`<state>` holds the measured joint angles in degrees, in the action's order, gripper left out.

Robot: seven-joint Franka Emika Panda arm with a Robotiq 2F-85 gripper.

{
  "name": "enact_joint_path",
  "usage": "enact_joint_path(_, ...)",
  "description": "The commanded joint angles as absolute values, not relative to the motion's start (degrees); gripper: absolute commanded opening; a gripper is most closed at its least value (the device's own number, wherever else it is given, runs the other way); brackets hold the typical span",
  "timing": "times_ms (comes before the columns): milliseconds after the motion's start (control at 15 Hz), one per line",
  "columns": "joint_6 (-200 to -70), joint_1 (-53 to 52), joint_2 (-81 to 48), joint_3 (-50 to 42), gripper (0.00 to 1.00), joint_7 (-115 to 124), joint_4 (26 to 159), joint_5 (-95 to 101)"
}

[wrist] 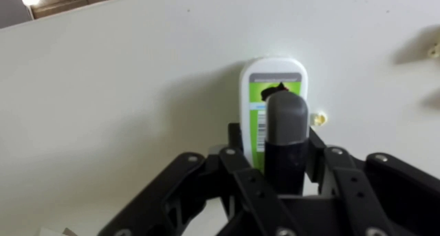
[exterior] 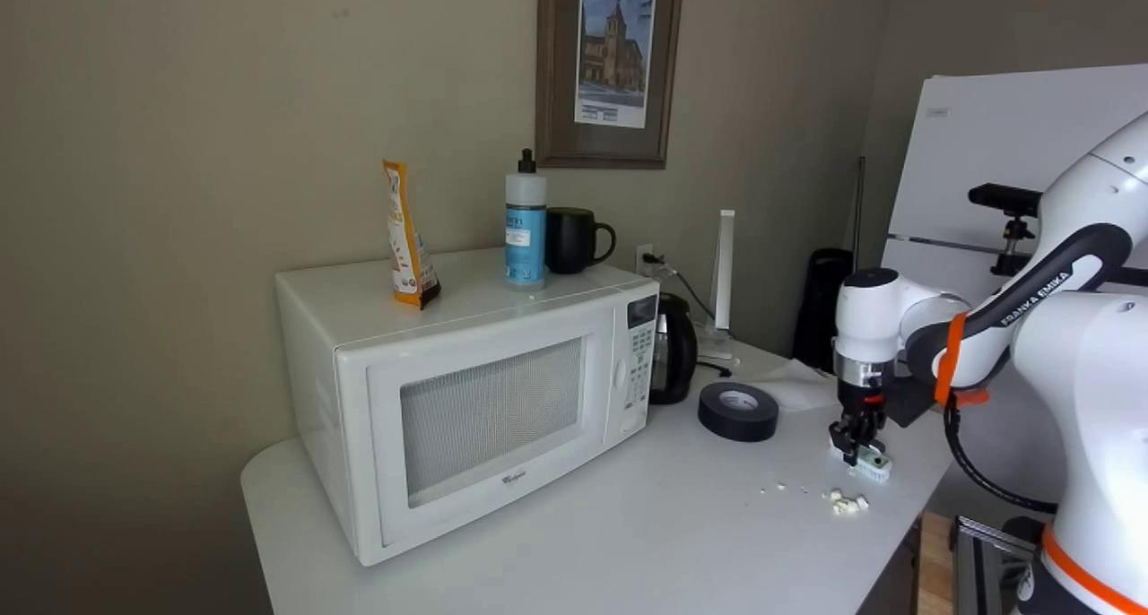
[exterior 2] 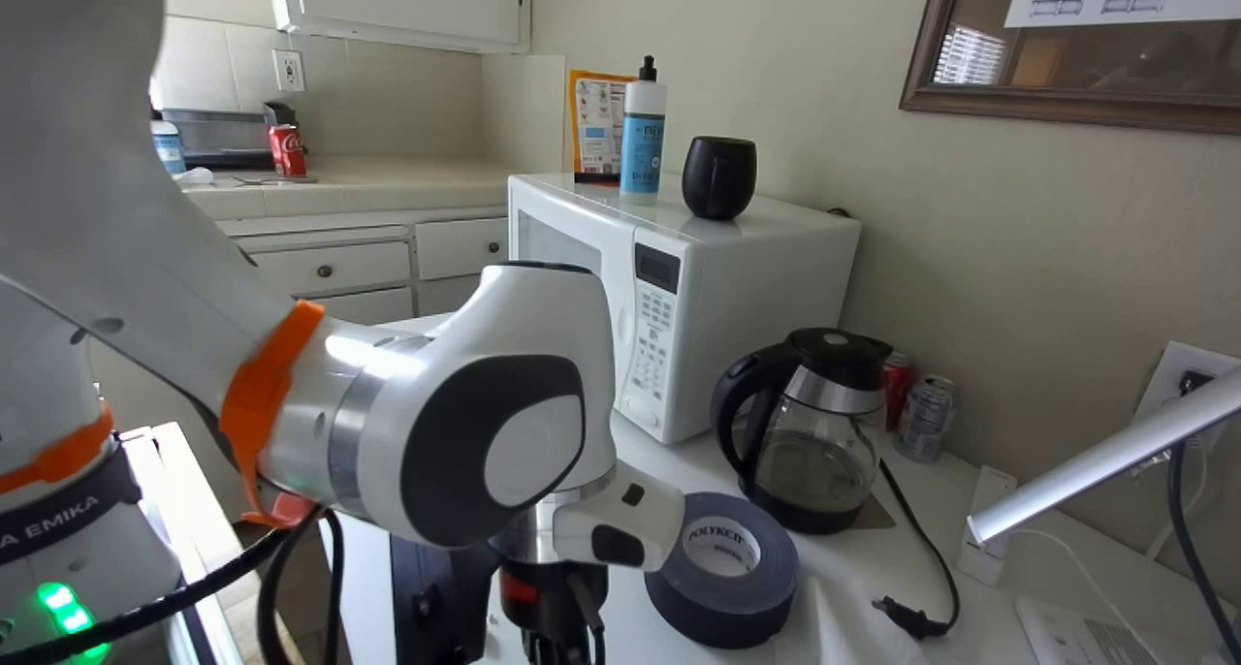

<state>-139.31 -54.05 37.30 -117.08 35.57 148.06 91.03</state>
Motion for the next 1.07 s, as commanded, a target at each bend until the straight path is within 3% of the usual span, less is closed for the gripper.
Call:
enact_joint_path(0, -136.79, -53.13, 47.99, -117.85, 0.18, 33.48, 147.87, 95.01)
enact_joint_path(533, -135.76, -50.46, 50.79, -113.64, 0.18, 17.31, 152.03, 88.34)
enact_joint_path(1000, -131.40, -59.34, 52.14, -111.46, 0.18, 12.08, 151.62, 80.72)
